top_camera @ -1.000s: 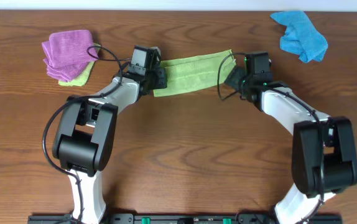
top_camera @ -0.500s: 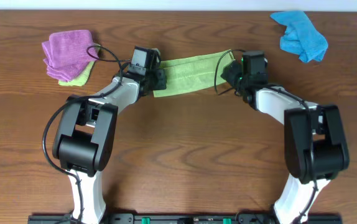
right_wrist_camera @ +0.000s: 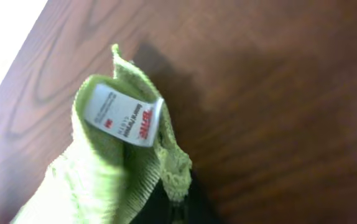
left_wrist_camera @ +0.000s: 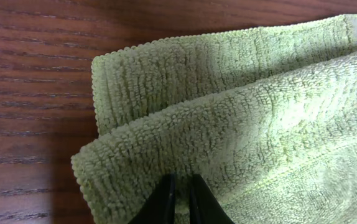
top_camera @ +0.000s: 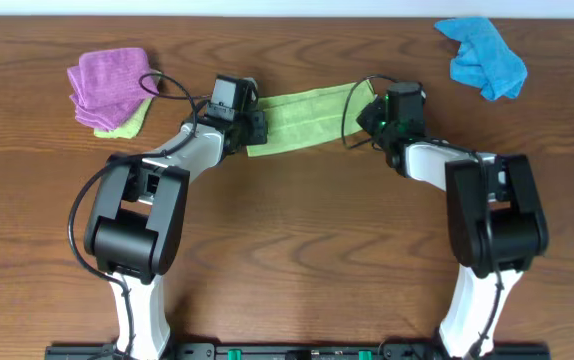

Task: Fold the cloth

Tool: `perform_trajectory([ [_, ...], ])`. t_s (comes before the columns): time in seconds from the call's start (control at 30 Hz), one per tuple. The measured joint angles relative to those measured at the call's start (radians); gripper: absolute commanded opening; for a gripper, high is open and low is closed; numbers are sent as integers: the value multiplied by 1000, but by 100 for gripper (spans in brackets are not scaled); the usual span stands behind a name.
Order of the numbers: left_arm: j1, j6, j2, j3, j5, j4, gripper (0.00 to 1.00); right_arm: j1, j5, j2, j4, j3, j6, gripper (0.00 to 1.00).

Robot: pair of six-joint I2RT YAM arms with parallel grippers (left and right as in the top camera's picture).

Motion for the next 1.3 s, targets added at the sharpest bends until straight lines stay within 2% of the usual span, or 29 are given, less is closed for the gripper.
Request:
perform_trajectory([
  [0.27, 1, 0, 0, 0, 0, -1, 9, 0, 0, -10, 17, 0, -174, 1],
  [0.63, 2, 0, 0, 0, 0, -3, 7, 87, -1, -187, -47, 0, -399, 1],
  [1.03, 2, 2, 1, 39, 0, -30, 6, 243, -25, -188, -54, 3, -476, 1],
  [1.3, 19, 41, 1, 91, -4, -154, 6, 309, -26, -188, -147, 90, -529, 1],
])
